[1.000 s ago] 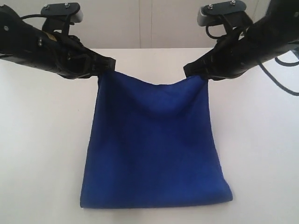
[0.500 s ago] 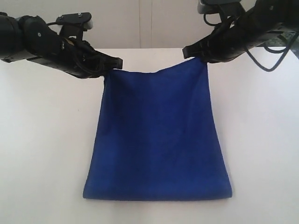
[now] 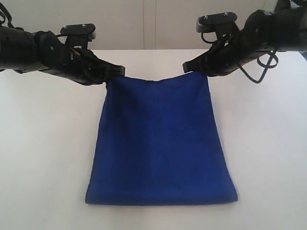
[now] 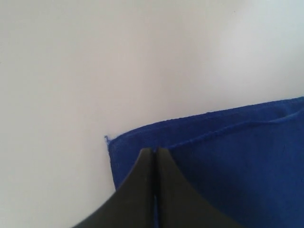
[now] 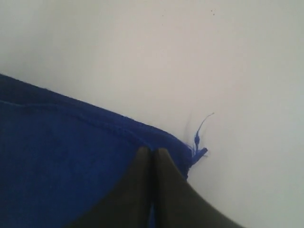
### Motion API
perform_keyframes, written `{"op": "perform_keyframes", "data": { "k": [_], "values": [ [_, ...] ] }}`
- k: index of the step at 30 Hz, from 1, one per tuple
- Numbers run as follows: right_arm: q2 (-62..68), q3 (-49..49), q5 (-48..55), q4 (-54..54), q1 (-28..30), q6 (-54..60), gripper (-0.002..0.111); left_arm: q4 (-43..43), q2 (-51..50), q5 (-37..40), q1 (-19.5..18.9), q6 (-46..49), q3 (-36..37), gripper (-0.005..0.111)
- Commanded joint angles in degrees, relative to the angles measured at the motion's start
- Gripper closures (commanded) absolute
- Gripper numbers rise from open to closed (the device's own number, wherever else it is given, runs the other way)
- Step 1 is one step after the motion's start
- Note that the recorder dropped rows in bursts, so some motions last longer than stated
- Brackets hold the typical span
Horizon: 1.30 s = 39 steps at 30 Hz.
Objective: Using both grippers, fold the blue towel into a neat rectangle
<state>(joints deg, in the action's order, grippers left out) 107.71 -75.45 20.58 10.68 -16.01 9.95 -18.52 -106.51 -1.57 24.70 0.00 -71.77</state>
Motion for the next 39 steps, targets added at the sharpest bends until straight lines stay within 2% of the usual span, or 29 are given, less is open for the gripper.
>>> {"op": "perform_keyframes", "data": {
  "k": [1,16,31,39],
  "values": [
    [0.4,-1.5,-2.7,-0.1,0.4,-0.3,0.108,-0.3,-1.0,-3.0,-0.2,0.0,-0.3,0.107],
    [9.5,-3.4,-8.2,-0.1,0.4,-0.3,0.108,-0.1,-9.5,-15.3,-0.2,0.0,-0.3,0.107],
    [11.7,-3.4,-9.7,-0.1,0.4,-0.2,0.108,0.3,-11.8,-17.2,0.0,0.0,-0.3,0.107],
    [11.7,-3.4,-9.4,-0.1,0.4,-0.2,0.108,1.4,-11.7,-17.3,0.0,0.0,-0.3,0.084]
  ]
}}
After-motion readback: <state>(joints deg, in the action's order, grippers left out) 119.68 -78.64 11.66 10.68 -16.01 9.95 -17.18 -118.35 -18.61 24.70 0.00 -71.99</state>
